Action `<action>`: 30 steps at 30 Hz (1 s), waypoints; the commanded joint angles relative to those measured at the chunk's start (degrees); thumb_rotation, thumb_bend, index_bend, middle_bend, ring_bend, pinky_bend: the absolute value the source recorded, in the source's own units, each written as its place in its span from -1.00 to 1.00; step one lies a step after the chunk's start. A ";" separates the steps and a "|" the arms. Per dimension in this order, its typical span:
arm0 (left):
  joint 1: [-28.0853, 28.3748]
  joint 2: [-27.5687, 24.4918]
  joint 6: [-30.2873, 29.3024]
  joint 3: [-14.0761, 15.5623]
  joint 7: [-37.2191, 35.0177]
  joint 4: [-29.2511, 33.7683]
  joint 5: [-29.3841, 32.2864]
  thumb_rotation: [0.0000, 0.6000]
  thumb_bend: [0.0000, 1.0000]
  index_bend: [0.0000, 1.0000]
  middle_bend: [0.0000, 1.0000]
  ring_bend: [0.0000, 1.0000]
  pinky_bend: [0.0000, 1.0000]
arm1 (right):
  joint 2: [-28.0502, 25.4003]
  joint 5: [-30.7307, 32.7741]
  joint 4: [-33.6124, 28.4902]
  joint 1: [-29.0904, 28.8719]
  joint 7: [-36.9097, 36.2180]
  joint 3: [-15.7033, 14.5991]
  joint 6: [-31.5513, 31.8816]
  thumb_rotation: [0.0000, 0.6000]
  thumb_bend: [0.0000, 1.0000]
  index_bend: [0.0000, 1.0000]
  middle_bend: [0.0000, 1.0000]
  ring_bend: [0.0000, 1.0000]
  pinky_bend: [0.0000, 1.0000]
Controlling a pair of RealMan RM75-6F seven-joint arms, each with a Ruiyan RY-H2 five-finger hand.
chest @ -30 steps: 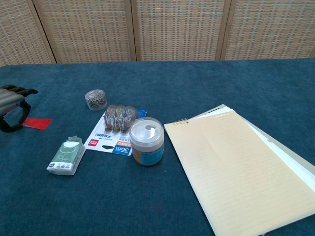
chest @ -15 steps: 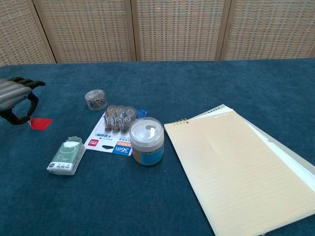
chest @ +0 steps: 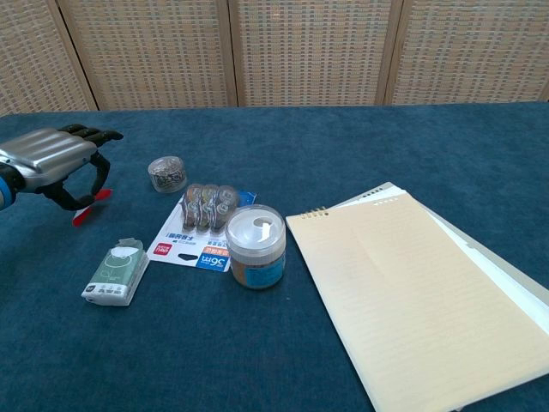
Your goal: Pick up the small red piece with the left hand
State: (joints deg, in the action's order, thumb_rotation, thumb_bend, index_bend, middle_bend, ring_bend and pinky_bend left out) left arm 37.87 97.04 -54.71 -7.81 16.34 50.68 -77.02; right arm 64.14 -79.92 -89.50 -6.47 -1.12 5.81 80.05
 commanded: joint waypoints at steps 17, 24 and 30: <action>-3.36 -12.42 -13.07 -4.81 2.34 22.35 0.53 1.00 -0.24 0.12 -1.00 -1.00 -1.00 | -0.37 -0.22 0.18 0.19 -1.13 0.05 0.26 1.00 -0.89 -1.00 -1.00 -1.00 -1.00; -11.14 -19.23 -21.40 -3.15 -3.11 28.34 0.25 1.00 -0.59 -0.19 -1.00 -1.00 -1.00 | -0.27 -0.68 -0.24 0.20 -0.17 -0.06 0.65 1.00 -0.89 -1.00 -1.00 -1.00 -1.00; -18.49 -22.33 -26.44 -1.02 -10.01 31.57 2.16 1.00 -0.75 -0.91 -1.00 -1.00 -1.00 | 0.05 -1.42 -0.82 0.45 1.31 -0.37 1.53 1.00 -0.89 -1.00 -1.00 -1.00 -1.00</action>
State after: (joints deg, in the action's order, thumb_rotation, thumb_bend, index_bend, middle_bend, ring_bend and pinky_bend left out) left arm 21.80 76.15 -79.72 -9.99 8.60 80.88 -75.81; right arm 64.13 -81.26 -90.24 -6.07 0.08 5.48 81.48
